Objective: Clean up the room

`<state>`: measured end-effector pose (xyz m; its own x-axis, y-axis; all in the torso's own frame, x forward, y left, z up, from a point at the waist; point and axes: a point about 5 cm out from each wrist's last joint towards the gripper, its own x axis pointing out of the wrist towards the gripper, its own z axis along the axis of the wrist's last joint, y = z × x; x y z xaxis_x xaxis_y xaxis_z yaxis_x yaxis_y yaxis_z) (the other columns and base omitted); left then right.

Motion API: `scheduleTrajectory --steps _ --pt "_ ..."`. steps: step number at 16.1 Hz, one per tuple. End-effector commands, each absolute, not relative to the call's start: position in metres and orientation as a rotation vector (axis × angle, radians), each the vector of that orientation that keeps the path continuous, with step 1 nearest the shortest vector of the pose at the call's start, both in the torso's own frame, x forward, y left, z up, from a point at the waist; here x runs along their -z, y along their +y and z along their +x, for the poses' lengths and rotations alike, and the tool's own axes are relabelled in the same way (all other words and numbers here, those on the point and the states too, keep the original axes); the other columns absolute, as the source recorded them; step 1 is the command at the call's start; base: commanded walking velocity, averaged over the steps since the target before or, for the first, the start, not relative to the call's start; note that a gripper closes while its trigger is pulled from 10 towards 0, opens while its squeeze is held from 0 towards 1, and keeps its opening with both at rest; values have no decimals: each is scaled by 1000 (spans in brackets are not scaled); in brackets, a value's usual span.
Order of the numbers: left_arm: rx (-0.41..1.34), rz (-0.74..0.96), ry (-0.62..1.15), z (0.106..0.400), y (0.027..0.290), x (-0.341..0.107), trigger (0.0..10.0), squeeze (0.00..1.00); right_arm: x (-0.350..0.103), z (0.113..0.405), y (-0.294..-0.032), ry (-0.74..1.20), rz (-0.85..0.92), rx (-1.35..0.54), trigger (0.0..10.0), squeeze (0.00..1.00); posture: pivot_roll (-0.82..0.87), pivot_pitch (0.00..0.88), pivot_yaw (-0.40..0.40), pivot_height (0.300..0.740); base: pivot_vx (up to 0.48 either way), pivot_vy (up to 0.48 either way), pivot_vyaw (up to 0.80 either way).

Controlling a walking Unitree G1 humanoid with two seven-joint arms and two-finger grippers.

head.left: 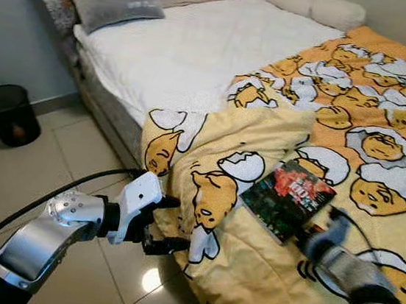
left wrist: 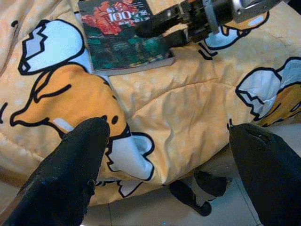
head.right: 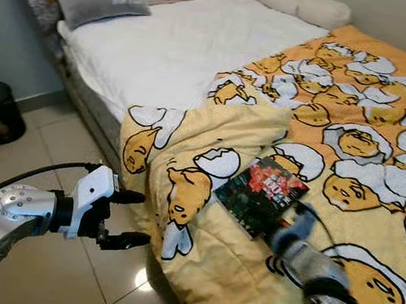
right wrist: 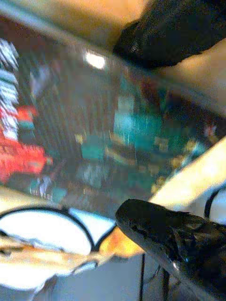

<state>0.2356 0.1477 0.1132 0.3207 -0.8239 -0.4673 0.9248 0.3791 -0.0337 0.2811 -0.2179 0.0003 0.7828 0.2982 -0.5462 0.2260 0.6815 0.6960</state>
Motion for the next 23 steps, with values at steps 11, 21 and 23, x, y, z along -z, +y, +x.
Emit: scheduleTrajectory --steps 11,21,23 --pt "1179 300 477 235 154 -120 10000 698 5 298 -186 555 1069 297 10000 0 68 0 66 740 0 0 0" --pt "1180 313 464 240 151 -123 10000 698 -34 332 -174 356 1186 135 0 0 73 0 65 740 0 0 0" --pt "1176 314 464 240 152 -123 10000 702 -33 331 -174 361 1184 139 0 0 77 0 62 740 0 0 0"
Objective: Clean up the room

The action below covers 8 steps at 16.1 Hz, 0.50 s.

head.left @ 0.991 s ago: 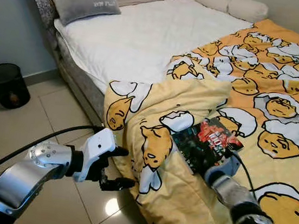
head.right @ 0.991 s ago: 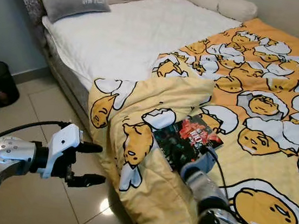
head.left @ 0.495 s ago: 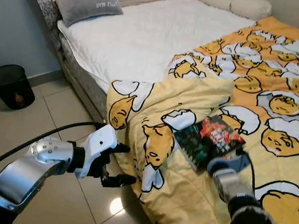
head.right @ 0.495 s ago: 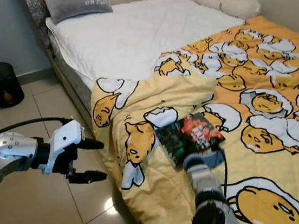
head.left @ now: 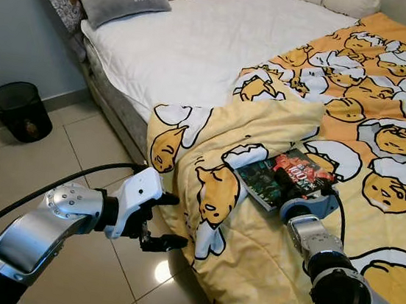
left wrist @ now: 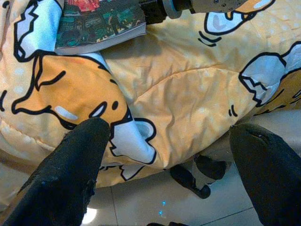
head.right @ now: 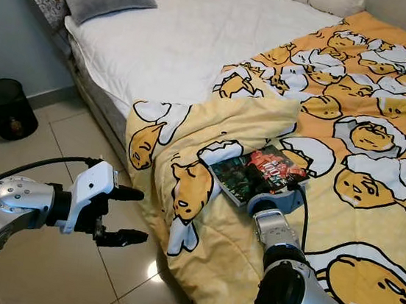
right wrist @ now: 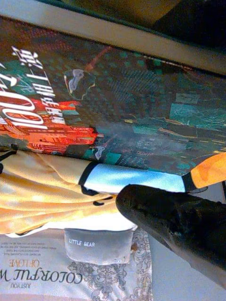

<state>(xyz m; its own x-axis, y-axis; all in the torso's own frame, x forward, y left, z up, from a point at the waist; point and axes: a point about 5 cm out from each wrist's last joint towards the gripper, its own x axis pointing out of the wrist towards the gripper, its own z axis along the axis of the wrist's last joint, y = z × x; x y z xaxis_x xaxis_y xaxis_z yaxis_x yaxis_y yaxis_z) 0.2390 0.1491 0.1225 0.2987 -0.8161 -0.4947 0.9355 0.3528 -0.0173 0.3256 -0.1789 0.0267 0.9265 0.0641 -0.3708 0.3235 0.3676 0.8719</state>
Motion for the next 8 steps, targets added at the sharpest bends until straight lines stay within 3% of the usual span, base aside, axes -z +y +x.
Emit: scheduleTrajectory --steps 1,8 --pt "1175 314 463 240 151 -123 10000 702 -33 331 -174 362 1182 146 0 0 76 0 62 740 0 0 0" --pt "1171 311 446 244 148 -122 10000 698 -30 329 -176 369 1134 153 0 0 60 0 57 740 0 0 0"
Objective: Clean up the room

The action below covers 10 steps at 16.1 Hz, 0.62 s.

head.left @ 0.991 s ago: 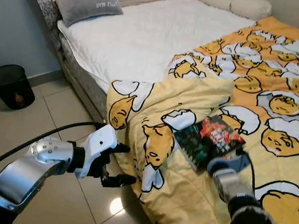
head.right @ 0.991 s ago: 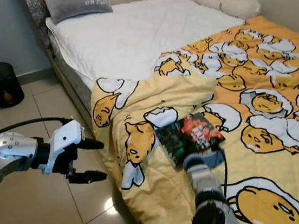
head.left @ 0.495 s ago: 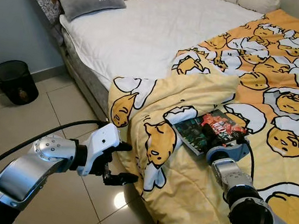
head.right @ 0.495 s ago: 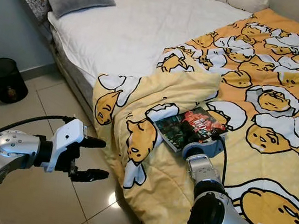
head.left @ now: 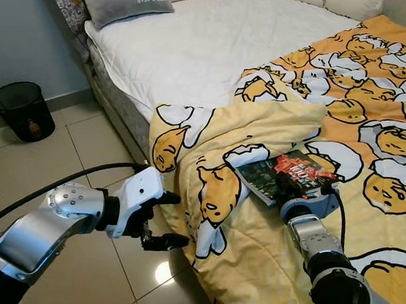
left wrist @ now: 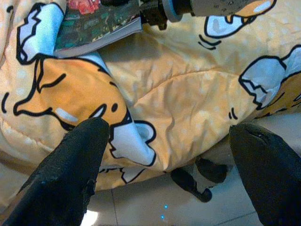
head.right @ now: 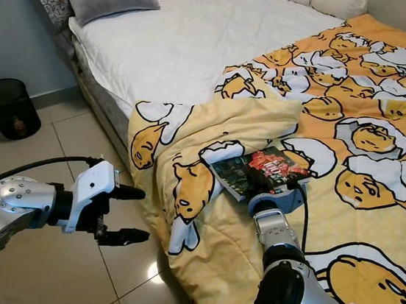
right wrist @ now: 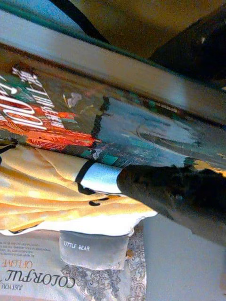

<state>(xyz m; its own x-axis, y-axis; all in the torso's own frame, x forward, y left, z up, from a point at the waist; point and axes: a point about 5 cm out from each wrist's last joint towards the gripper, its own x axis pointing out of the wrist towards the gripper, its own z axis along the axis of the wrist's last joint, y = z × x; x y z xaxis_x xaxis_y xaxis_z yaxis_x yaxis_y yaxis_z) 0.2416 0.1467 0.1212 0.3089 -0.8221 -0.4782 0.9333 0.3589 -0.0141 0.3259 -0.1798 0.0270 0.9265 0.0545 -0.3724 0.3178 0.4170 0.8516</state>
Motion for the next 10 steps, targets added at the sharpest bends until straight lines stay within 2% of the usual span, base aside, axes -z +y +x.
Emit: scheduleTrajectory --steps 1,7,10 --pt "1169 306 441 245 147 -122 10000 702 -30 329 -177 371 1128 155 0 0 52 0 60 740 0 0 0" --pt "1122 258 387 246 143 -121 10000 702 -23 322 -180 399 1074 112 0 0 54 0 58 740 0 0 0" --pt "1089 212 375 234 144 -114 10000 706 -23 316 -195 351 1060 94 0 0 53 0 28 740 0 0 0"
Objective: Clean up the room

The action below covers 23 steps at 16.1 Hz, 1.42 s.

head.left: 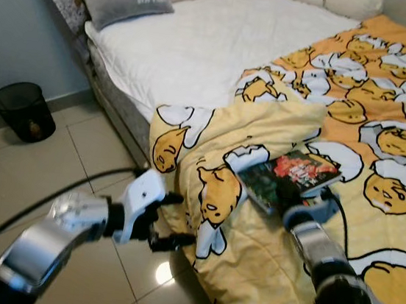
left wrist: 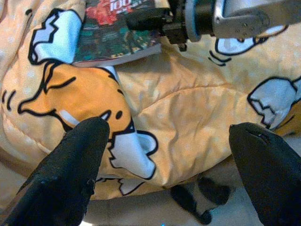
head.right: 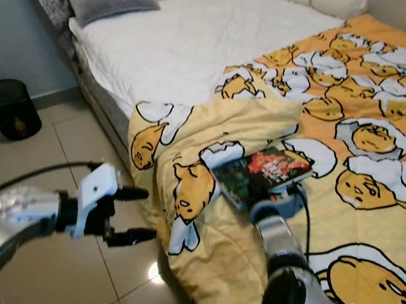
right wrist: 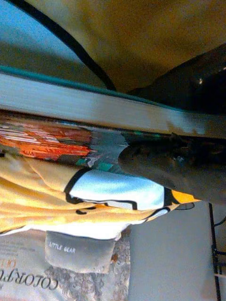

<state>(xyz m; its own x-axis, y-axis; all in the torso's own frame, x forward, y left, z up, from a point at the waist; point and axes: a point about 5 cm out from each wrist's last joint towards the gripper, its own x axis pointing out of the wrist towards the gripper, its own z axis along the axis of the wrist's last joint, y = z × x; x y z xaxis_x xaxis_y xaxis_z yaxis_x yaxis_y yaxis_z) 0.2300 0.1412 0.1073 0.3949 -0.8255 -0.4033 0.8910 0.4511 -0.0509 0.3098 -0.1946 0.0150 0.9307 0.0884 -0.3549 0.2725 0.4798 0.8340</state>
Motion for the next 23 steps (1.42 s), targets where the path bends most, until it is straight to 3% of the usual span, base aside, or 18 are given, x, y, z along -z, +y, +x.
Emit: scheduleTrajectory --steps 1,5,7,11,12,13,15,19,23 --pt "1040 154 333 230 145 -116 10000 706 -29 314 -211 270 1060 72 0 0 38 0 32 740 0 0 0" --pt "939 67 239 231 147 -123 10000 706 -48 306 -233 131 1052 36 0 0 -24 0 63 740 0 0 0" --pt "544 47 24 250 162 -142 10000 737 -80 285 -247 -1 986 6 0 0 -57 0 99 740 0 0 0" --pt "366 80 30 257 173 -144 10000 757 -104 275 -220 -54 645 51 0 0 -68 0 119 740 0 0 0" --pt "328 92 45 256 174 -140 10000 733 -112 272 -209 -59 549 87 3059 0 -83 0 124 740 0 0 0" --pt "310 97 64 255 174 -135 10000 694 -111 274 -205 -34 490 86 10000 0 -74 0 120 740 0 0 0" --pt "243 136 92 251 175 -126 10000 686 -114 273 -184 9 307 -16 10000 0 -41 0 92 740 0 0 0" --pt "104 171 59 249 192 -130 10000 694 -117 277 -164 -4 144 -24 10000 0 -21 0 80 740 0 0 0" --pt "-155 251 -190 243 216 -153 10000 671 -116 278 -159 0 96 -45 10000 0 -7 0 76 740 0 0 -600"
